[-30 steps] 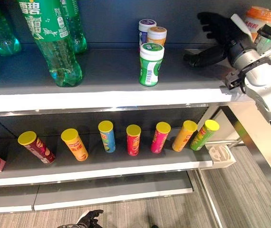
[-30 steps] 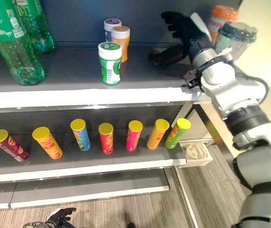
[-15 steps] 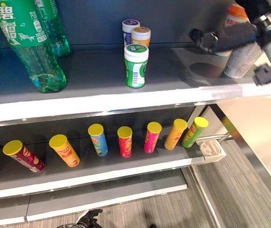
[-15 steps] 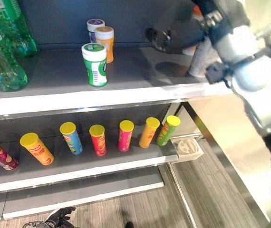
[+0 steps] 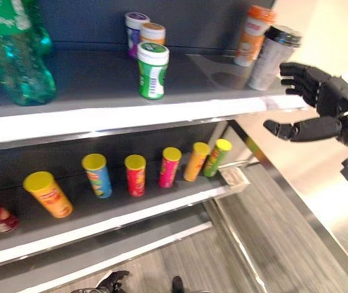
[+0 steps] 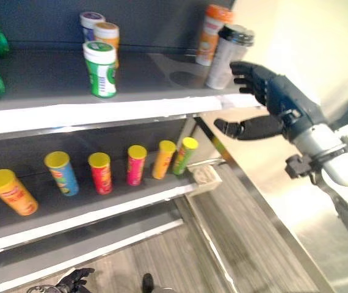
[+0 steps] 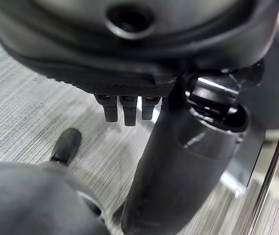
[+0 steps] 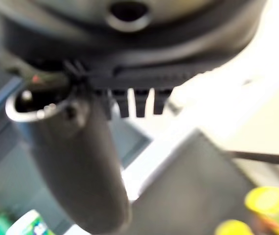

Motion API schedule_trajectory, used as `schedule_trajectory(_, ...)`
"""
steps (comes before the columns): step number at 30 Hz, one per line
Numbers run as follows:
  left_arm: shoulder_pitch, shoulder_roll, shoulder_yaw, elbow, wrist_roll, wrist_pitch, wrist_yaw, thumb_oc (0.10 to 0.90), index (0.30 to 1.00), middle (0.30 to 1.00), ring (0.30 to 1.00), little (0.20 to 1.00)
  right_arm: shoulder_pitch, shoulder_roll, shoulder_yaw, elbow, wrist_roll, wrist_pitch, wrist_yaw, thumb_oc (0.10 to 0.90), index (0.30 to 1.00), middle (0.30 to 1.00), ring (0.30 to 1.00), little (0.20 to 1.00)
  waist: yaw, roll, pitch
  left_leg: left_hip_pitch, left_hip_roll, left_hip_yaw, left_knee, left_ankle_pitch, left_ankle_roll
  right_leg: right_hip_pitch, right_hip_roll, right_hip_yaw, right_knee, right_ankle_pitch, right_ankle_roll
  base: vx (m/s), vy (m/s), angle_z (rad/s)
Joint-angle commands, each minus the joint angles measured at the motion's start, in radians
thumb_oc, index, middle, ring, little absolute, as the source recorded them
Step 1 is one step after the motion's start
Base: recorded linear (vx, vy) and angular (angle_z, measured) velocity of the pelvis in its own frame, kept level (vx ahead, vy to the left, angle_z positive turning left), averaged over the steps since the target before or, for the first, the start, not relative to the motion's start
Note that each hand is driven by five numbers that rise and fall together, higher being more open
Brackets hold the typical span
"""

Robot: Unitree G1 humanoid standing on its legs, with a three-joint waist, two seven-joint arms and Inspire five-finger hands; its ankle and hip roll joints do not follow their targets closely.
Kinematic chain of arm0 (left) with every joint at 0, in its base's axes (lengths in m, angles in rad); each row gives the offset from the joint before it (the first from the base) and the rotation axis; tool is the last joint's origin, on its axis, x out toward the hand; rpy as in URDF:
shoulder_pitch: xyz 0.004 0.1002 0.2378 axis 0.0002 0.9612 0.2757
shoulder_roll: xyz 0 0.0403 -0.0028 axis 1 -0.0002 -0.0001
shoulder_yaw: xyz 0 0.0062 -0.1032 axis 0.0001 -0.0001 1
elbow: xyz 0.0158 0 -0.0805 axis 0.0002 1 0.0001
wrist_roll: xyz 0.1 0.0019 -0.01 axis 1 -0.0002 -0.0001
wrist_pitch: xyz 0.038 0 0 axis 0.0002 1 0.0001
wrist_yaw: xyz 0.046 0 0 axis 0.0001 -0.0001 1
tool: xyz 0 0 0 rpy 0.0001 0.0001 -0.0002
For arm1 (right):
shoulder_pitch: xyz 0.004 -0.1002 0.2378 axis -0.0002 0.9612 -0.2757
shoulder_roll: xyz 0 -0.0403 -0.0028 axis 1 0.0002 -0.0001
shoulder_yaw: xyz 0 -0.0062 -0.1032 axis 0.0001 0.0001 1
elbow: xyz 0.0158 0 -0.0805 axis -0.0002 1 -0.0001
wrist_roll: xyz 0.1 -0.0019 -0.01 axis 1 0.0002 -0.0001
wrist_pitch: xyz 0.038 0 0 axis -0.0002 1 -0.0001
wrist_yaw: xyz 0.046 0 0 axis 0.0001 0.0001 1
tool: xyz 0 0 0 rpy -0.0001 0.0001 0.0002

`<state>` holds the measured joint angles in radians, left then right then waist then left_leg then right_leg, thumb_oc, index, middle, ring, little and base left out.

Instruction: Put the goods on the table back onto the shelves and tidy them up.

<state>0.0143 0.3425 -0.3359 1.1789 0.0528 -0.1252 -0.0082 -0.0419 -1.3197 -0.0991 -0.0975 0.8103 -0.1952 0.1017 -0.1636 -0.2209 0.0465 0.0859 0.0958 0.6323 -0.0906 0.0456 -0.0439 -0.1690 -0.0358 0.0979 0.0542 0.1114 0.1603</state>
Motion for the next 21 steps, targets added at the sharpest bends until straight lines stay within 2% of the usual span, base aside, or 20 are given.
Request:
schedule_trajectory(1,0.002,-0.015,0.029,0.002,0.019,-0.045,0.015,0.8,0.9,0.9,0.9,0.9,-0.062,-0.043,-0.22,0.013,0.125,-0.109,-0.016,0.8,0.9,0.9,0.9,0.9,0.007,-0.038,-0.046,0.116,-0.015,-0.055,0.003,-0.158,-0.003,0.002,0.004,0.034,0.036,0.112,0.069,0.01,0.108,-0.58)
schedule_trajectory(2,0.012,-0.017,0.049,0.007,0.014,-0.046,0.016,0.8,0.9,0.9,0.9,0.9,0.033,-0.028,-0.305,0.01,0.132,-0.113,-0.011,0.8,0.9,0.9,0.9,0.9,-0.013,-0.036,-0.051,0.134,-0.012,-0.057,0.003,-0.192,-0.001,0.007,0.009,0.044,0.037,0.107,0.087,0.0,0.12,-0.49)
schedule_trajectory(6,0.033,-0.019,0.097,0.011,0.018,-0.048,0.021,0.8,0.9,0.9,0.9,0.9,0.278,0.09,-0.526,-0.078,0.126,-0.115,0.008,0.8,0.9,0.9,0.9,0.9,-0.035,-0.04,-0.055,0.14,-0.014,-0.047,0.003,-0.203,0.005,0.006,0.007,0.053,0.023,0.118,0.093,-0.02,0.044,-0.26)
schedule_trajectory(7,0.035,-0.02,0.104,0.011,0.021,-0.048,0.023,0.8,0.9,0.9,0.9,0.9,0.329,0.136,-0.566,-0.115,0.122,-0.115,0.014,0.8,0.9,0.9,0.9,0.9,-0.032,-0.038,-0.054,0.138,-0.015,-0.047,0.003,-0.205,0.006,0.005,0.005,0.051,0.02,0.121,0.093,-0.01,0.006,-0.08)
schedule_trajectory(8,0.033,-0.018,0.098,0.01,0.021,-0.048,0.023,0.8,0.9,0.9,0.9,0.9,0.347,0.143,-0.583,-0.125,0.122,-0.112,0.013,0.8,0.9,0.9,0.9,0.9,-0.026,-0.039,-0.054,0.137,-0.016,-0.047,0.003,-0.205,0.007,0.004,0.004,0.051,0.019,0.121,0.093,-0.01,0.004,-0.09)
schedule_trajectory(10,0.04,-0.019,0.124,0.01,0.03,-0.047,0.025,0.8,0.9,0.9,0.9,0.9,0.421,0.26,-0.619,-0.199,0.109,-0.105,0.031,0.8,0.9,0.9,0.9,0.9,-0.031,-0.03,-0.051,0.134,-0.019,-0.053,0.003,-0.21,0.011,0.003,-0.001,0.047,0.012,0.125,0.095,-0.03,0.018,-0.15)
schedule_trajectory(11,0.045,-0.018,0.141,0.007,0.042,-0.046,0.025,0.8,0.9,0.9,0.9,0.9,0.477,0.362,-0.618,-0.26,0.102,-0.099,0.06,0.8,0.9,0.9,0.9,0.9,-0.027,-0.019,-0.046,0.13,-0.024,-0.062,0.003,-0.213,0.014,0.003,-0.008,0.038,0.009,0.122,0.094,-0.04,0.025,-0.04)
schedule_trajectory(13,0.051,-0.013,0.157,0.0,0.055,-0.048,0.023,0.8,0.9,0.9,0.9,0.9,0.532,0.46,-0.584,-0.327,0.065,-0.077,0.086,0.8,0.9,0.9,0.9,0.9,-0.023,-0.008,-0.041,0.123,-0.032,-0.074,0.003,-0.214,0.017,0.001,-0.018,0.028,0.006,0.121,0.093,-0.07,-0.016,0.19)
schedule_trajectory(14,0.05,-0.011,0.162,-0.006,0.057,-0.049,0.023,0.8,0.9,0.9,0.9,0.9,0.546,0.487,-0.538,-0.348,0.057,-0.066,0.107,0.8,0.9,0.9,0.9,0.9,-0.02,-0.015,-0.035,0.112,-0.04,-0.066,0.003,-0.184,0.016,-0.007,-0.026,0.023,0.006,0.138,0.083,-0.11,-0.057,0.18)
schedule_trajectory(15,0.055,-0.005,0.164,-0.023,0.061,-0.053,0.014,0.8,0.9,0.9,0.9,0.9,0.582,0.526,-0.474,-0.401,0.014,-0.041,0.14,0.8,0.9,0.9,0.9,0.9,-0.013,-0.004,-0.027,0.106,-0.046,-0.078,0.003,-0.183,0.019,-0.007,-0.033,0.012,0.007,0.135,0.081,-0.12,-0.069,0.14)
schedule_trajectory(17,0.057,0.002,0.153,-0.042,0.067,-0.058,0.004,0.8,0.9,0.9,0.9,0.9,0.596,0.553,-0.362,-0.42,0.016,-0.017,0.185,0.8,0.9,0.9,0.9,0.9,0.002,0.004,-0.018,0.101,-0.053,-0.091,0.003,-0.181,0.02,-0.004,-0.043,-0.001,0.006,0.131,0.079,-0.03,0.009,0.2)
schedule_trajectory(18,0.058,0.003,0.153,-0.043,0.067,-0.058,0.004,0.8,0.9,0.9,0.9,0.9,0.595,0.553,-0.361,-0.419,0.016,-0.017,0.185,0.8,0.9,0.9,0.9,0.9,0.0,0.004,-0.019,0.101,-0.053,-0.092,0.003,-0.181,0.02,-0.003,-0.043,-0.002,0.005,0.131,0.079,-0.01,0.005,0.31)
schedule_trajectory(19,0.059,0.004,0.146,-0.054,0.067,-0.059,0.002,0.8,0.9,0.9,0.9,0.9,0.602,0.563,-0.307,-0.408,0.007,-0.005,0.185,0.8,0.9,0.9,0.9,0.9,0.004,0.007,-0.014,0.099,-0.055,-0.097,0.003,-0.18,0.021,-0.002,-0.046,-0.006,0.005,0.13,0.078,-0.02,-0.001,0.28)
schedule_trajectory(20,0.052,0.007,0.137,-0.065,0.068,-0.06,0.001,0.8,0.9,0.9,0.9,0.9,0.598,0.575,-0.243,-0.395,-0.013,0.008,0.185,0.8,0.9,0.9,0.9,0.9,0.01,0.012,-0.009,0.097,-0.058,-0.103,0.003,-0.18,0.022,-0.002,-0.049,-0.01,0.006,0.129,0.078,-0.02,-0.005,0.21)
schedule_trajectory(21,0.046,0.01,0.113,-0.083,0.078,-0.062,-0.002,0.8,0.9,0.9,0.9,0.9,0.615,0.624,-0.15,-0.364,-0.036,0.032,0.199,0.8,0.9,0.9,0.9,0.9,0.022,0.022,0.001,0.093,-0.062,-0.117,0.003,-0.179,0.024,0.002,-0.055,-0.021,0.007,0.126,0.077,-0.02,-0.001,0.19)
